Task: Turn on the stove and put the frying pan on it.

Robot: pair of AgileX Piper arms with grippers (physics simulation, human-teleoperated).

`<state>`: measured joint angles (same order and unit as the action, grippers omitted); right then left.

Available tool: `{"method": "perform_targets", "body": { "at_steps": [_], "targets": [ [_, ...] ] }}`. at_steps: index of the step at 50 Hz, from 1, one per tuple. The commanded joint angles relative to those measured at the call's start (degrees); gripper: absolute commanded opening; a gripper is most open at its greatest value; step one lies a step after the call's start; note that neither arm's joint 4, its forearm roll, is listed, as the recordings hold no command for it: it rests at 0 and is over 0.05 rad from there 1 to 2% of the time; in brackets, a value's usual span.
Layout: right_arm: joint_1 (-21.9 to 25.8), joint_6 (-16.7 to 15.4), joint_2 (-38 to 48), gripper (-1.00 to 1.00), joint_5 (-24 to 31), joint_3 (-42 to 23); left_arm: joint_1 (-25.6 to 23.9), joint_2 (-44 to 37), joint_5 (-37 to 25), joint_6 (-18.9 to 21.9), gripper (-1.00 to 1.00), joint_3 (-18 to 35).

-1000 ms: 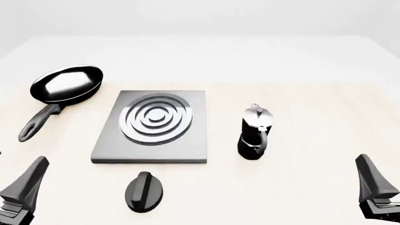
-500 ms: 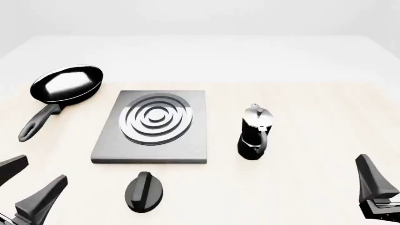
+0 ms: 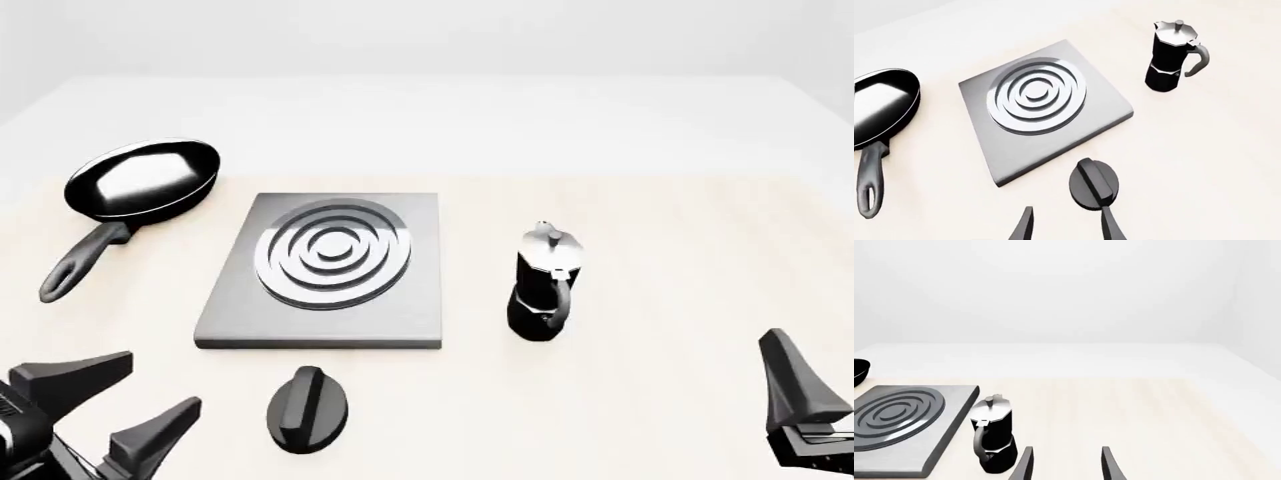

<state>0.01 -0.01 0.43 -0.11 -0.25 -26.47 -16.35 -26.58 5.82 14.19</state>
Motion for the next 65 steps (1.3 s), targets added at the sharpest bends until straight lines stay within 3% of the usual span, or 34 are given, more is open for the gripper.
{"method": "perform_targets", "body": {
  "at_steps": [1,30,65],
  "targets": [
    [0.0,0.0,0.0,1.00,0.0,0.0,-2.3,-5.6,5.1,-1.8,1.00,-3.4],
    [0.0,0.0,0.0,1.00,0.0,0.0,-6.2,-24.5,24.9,-5.3,1.00,-9.8],
    [0.0,0.0,0.0,1.00,0.0,0.0,-8.6,-51.3,50.7,-7.6,1.00,-12.9]
  ]
}}
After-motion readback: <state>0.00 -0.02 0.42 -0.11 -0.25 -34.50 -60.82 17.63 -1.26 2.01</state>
